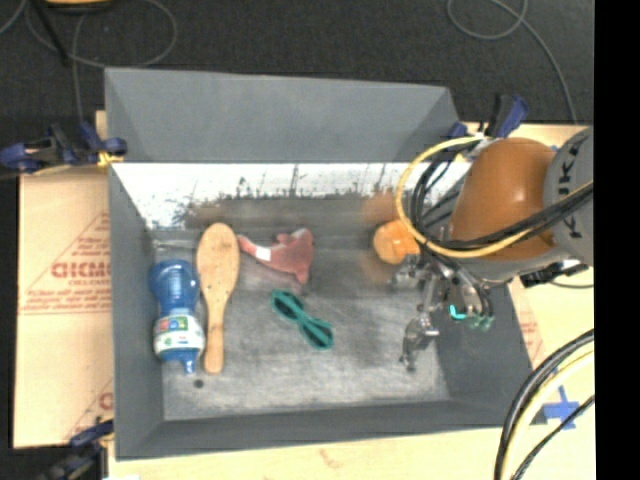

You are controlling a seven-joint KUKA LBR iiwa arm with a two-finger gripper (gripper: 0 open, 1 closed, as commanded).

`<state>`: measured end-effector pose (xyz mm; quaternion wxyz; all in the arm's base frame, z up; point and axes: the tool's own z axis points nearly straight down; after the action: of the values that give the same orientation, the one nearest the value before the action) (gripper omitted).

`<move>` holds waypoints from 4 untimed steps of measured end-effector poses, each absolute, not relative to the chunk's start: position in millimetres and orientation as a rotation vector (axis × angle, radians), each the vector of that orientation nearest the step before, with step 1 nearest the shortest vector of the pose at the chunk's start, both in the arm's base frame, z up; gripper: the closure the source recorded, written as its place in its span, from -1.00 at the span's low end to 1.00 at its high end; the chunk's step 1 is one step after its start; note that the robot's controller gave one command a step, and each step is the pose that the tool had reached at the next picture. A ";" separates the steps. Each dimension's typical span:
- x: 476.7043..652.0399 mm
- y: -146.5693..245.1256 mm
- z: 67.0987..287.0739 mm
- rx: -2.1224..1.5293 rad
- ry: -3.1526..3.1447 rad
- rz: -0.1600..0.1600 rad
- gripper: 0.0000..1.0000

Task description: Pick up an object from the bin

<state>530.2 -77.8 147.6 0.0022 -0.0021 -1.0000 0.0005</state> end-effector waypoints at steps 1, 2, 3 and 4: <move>532.1 -77.7 151.8 -0.004 -3.145 0.003 -1.00; 580.0 -66.2 120.9 0.055 -3.153 0.006 -1.00; 595.4 -42.1 100.8 0.266 -3.133 0.002 -1.00; 612.0 -1.7 88.0 0.321 -3.132 0.000 -1.00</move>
Offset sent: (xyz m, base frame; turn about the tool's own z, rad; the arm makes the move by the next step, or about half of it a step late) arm 0.1055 0.0315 -0.0776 -0.0868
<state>612.0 -1.7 88.0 -0.0033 0.1019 -0.9948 0.0002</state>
